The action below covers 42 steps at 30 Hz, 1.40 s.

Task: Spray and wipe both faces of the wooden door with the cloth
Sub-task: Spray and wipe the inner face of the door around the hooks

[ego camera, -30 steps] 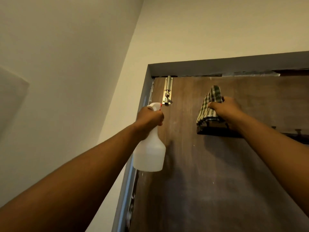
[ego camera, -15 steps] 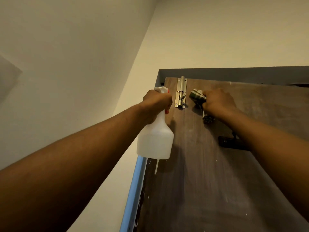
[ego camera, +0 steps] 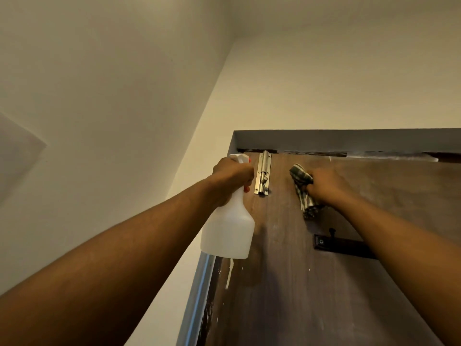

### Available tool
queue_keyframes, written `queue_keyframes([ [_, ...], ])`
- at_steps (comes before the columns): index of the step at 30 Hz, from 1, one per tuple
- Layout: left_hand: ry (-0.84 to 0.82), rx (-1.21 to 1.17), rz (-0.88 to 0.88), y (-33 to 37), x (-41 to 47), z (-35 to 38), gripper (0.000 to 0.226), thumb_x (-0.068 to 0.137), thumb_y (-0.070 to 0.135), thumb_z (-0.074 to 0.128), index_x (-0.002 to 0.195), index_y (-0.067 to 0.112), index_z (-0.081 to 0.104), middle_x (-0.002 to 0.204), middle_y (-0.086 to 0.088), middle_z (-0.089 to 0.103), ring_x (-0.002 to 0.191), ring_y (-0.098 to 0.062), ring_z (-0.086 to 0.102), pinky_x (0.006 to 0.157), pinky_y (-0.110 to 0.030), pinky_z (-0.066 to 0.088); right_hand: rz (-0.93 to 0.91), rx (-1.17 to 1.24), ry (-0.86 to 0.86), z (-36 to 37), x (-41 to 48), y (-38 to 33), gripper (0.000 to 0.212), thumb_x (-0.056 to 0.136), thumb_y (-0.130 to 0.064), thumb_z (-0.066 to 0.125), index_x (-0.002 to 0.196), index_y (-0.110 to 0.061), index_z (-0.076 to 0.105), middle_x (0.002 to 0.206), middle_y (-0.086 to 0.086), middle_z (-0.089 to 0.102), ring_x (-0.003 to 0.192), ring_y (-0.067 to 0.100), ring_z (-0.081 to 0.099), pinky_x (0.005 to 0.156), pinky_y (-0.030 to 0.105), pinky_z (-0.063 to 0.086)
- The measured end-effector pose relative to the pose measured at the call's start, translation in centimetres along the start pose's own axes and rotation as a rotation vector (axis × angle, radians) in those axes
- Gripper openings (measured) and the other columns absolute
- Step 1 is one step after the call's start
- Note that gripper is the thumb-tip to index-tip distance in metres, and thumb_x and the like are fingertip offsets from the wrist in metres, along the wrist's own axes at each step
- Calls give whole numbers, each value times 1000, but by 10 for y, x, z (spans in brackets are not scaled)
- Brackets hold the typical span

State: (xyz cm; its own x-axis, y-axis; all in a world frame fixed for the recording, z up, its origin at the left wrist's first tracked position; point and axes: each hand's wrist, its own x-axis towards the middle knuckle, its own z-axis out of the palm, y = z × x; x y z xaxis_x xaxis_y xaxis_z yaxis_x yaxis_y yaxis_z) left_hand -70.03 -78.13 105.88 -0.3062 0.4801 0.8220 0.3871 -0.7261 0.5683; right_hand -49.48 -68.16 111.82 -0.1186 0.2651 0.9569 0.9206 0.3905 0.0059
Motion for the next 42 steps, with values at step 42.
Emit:
queue_keyframes([
  [42, 99, -42, 50, -49, 42, -26, 36, 74, 3, 60, 110, 5, 53, 80, -5, 50, 74, -19, 53, 66, -27, 49, -303, -417, 238, 80, 111, -152, 23, 97, -9, 51, 111, -7, 69, 110, 13, 66, 98, 32, 66, 72, 38, 49],
])
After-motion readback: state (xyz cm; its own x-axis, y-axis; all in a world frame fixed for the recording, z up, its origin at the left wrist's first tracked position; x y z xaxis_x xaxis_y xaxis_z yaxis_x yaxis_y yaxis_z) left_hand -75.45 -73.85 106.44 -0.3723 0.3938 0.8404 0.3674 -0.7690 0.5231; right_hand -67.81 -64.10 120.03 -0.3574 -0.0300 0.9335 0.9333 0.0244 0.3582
